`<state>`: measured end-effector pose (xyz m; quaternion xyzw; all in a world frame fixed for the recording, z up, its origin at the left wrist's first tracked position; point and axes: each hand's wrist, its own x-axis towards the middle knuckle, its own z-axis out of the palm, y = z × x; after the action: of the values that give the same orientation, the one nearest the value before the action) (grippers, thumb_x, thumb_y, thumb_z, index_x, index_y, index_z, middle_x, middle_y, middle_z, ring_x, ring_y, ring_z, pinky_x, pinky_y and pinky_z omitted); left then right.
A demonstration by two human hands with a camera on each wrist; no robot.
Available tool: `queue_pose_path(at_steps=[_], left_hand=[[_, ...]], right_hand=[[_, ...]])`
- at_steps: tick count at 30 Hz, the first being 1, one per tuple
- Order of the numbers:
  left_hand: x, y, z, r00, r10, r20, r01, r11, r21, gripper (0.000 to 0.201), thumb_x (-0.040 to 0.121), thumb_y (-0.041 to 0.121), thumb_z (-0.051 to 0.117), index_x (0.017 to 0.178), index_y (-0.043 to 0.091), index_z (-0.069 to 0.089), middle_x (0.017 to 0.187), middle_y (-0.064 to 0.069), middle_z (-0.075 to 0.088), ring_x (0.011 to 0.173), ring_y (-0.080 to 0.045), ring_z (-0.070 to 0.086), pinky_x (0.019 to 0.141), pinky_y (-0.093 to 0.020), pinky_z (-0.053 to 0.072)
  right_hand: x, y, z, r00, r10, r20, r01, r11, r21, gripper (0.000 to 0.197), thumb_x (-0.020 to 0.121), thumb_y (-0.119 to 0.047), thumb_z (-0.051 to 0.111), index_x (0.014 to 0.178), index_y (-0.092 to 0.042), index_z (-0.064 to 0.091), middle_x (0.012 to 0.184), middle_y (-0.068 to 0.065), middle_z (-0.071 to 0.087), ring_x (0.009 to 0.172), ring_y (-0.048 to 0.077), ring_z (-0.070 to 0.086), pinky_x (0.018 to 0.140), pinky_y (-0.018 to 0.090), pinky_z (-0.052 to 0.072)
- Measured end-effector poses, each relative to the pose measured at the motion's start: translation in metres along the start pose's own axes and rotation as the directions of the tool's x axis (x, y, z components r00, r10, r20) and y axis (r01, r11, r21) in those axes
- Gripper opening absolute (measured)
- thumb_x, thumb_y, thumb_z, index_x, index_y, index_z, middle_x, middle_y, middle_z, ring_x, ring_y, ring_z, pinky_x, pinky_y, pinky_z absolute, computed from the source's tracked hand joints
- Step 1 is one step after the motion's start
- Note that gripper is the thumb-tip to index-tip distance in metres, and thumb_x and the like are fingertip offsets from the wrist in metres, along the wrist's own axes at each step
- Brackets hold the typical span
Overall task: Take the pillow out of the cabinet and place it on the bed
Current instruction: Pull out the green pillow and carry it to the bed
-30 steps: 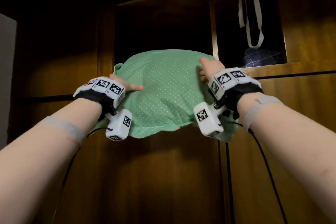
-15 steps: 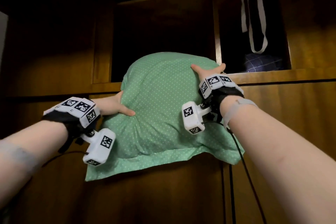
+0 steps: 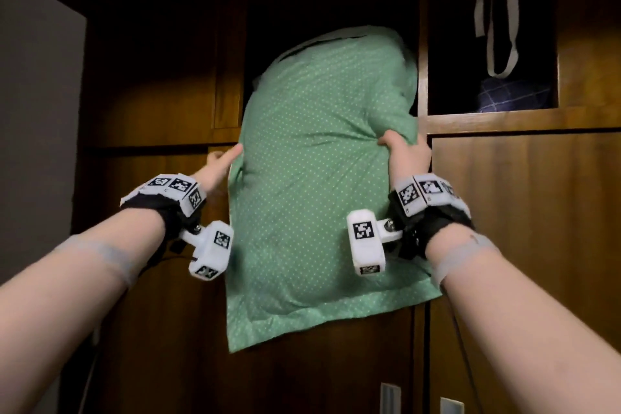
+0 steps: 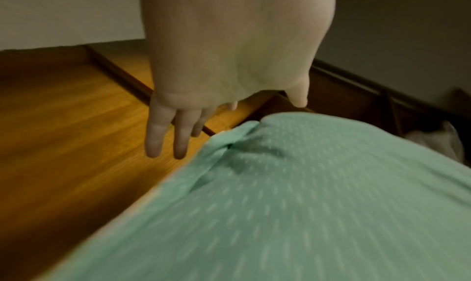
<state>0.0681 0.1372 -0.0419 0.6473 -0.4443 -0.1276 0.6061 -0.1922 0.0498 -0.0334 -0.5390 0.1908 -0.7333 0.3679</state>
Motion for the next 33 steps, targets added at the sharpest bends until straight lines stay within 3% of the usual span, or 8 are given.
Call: queue_pose_path(at_steps=[3, 9, 11, 13, 16, 21, 26, 33], left_hand=[[0.001, 0.000, -0.001, 0.988, -0.099, 0.118, 0.119, 0.977, -0.175, 0.108, 0.064, 0.078, 0.055, 0.149, 0.020, 0.021, 0.153, -0.010, 0.033, 0.136, -0.031, 0.039, 0.110, -0.049, 0.032], [-0.039, 0.002, 0.011, 0.975, -0.059, 0.216, 0.126, 0.942, -0.311, 0.047, 0.091, 0.046, 0.048, 0.126, 0.016, 0.051, 0.092, -0.004, 0.072, 0.081, -0.017, 0.069, 0.070, -0.034, 0.053], [-0.047, -0.001, 0.008, 0.987, -0.103, 0.125, 0.127, 0.970, -0.205, 0.052, 0.088, 0.031, 0.060, 0.132, 0.004, 0.049, 0.085, -0.007, 0.075, 0.075, -0.021, 0.073, 0.075, -0.036, 0.055], [-0.058, -0.002, 0.002, 0.987, -0.159, 0.028, 0.160, 0.986, -0.042, 0.067, 0.080, 0.027, 0.071, 0.134, -0.001, 0.044, 0.113, -0.015, 0.068, 0.102, -0.030, 0.066, 0.097, -0.042, 0.048], [-0.065, -0.004, -0.022, 0.976, -0.161, -0.144, 0.174, 0.981, 0.080, 0.069, 0.075, 0.025, 0.075, 0.131, -0.002, 0.045, 0.130, -0.009, 0.056, 0.116, -0.027, 0.056, 0.100, -0.039, 0.044], [-0.070, -0.020, -0.066, 0.819, 0.006, -0.574, 0.078, 0.989, 0.122, 0.064, 0.075, 0.013, 0.072, 0.129, -0.008, 0.045, 0.134, -0.024, 0.054, 0.122, -0.036, 0.054, 0.101, -0.038, 0.042], [-0.065, -0.028, -0.108, 0.718, 0.103, -0.688, -0.034, 0.993, 0.112, 0.060, 0.079, 0.002, 0.065, 0.133, 0.001, 0.039, 0.131, -0.024, 0.055, 0.121, -0.035, 0.052, 0.101, -0.036, 0.039], [-0.013, -0.059, -0.179, 0.649, 0.202, -0.734, 0.016, 0.961, 0.278, 0.055, 0.080, 0.004, 0.058, 0.131, 0.008, 0.038, 0.120, -0.028, 0.061, 0.109, -0.045, 0.058, 0.091, -0.043, 0.044]], right_hand=[[-0.023, 0.003, -0.023, 0.999, 0.031, 0.032, -0.035, 0.990, 0.136, 0.017, 0.080, 0.002, 0.057, 0.092, -0.011, 0.060, 0.077, -0.003, 0.058, 0.064, 0.005, 0.050, 0.043, 0.003, 0.039], [-0.048, 0.003, -0.074, 0.976, 0.136, 0.171, -0.153, 0.983, 0.096, 0.020, 0.081, 0.002, 0.052, 0.085, -0.015, 0.060, 0.077, -0.005, 0.061, 0.071, 0.014, 0.055, 0.060, 0.023, 0.044], [-0.052, 0.008, -0.078, 0.965, 0.143, 0.220, -0.160, 0.985, 0.063, 0.026, 0.081, 0.005, 0.053, 0.077, -0.020, 0.061, 0.077, -0.003, 0.061, 0.071, 0.015, 0.056, 0.063, 0.026, 0.043], [-0.056, 0.019, -0.076, 0.943, 0.177, 0.281, -0.186, 0.983, 0.006, 0.029, 0.079, 0.008, 0.056, 0.077, -0.020, 0.062, 0.079, 0.001, 0.062, 0.078, 0.020, 0.058, 0.068, 0.027, 0.044], [-0.060, 0.047, -0.063, 0.870, 0.297, 0.394, -0.214, 0.947, -0.241, 0.037, 0.077, 0.005, 0.066, 0.110, -0.010, 0.063, 0.103, 0.009, 0.067, 0.097, 0.022, 0.058, 0.077, 0.026, 0.046], [-0.084, 0.078, -0.002, 0.649, 0.473, 0.597, 0.077, 0.739, -0.669, 0.052, 0.079, -0.015, 0.075, 0.126, -0.007, 0.055, 0.127, 0.011, 0.061, 0.119, 0.025, 0.057, 0.097, 0.026, 0.042], [-0.094, 0.064, 0.083, 0.791, 0.239, 0.564, 0.223, 0.745, -0.629, 0.032, 0.091, -0.021, 0.052, 0.122, -0.016, 0.052, 0.126, 0.008, 0.060, 0.119, 0.027, 0.054, 0.103, 0.038, 0.039], [-0.059, 0.035, 0.183, 0.826, -0.072, 0.558, 0.442, 0.698, -0.563, 0.043, 0.093, -0.023, 0.048, 0.136, -0.019, 0.041, 0.144, 0.007, 0.043, 0.134, 0.027, 0.036, 0.106, 0.038, 0.028]])
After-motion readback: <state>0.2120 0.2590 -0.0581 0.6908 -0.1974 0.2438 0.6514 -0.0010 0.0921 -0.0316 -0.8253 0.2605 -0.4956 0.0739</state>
